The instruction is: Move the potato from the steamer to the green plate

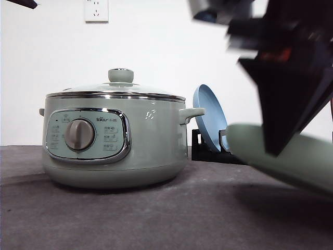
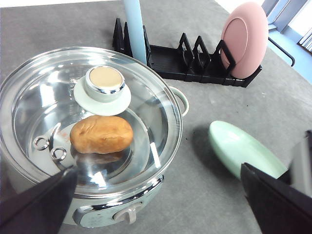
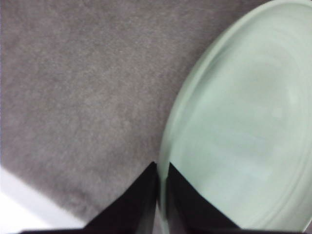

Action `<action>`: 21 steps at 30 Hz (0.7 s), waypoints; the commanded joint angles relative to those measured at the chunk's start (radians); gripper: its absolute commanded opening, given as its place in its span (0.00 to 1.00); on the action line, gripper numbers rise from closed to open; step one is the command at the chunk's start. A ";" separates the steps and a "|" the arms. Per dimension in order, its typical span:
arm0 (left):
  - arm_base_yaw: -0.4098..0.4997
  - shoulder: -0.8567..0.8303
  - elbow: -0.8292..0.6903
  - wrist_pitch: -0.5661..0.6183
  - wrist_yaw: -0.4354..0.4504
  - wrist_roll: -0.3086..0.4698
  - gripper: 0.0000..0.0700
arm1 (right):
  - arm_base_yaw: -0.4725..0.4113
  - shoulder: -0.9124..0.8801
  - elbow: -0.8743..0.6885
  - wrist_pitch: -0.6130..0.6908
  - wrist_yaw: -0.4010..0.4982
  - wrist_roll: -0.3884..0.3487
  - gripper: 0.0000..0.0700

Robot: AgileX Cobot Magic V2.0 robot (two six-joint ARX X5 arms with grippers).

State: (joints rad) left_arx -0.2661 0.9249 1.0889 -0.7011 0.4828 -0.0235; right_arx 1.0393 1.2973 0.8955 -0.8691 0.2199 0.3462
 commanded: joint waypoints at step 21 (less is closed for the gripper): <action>-0.004 0.010 0.021 0.004 0.009 0.012 0.96 | 0.028 0.140 0.017 0.068 0.002 0.014 0.33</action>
State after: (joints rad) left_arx -0.2661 0.9249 1.0893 -0.7067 0.4828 -0.0235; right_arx 1.0537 1.4291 0.8965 -0.8012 0.2255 0.3466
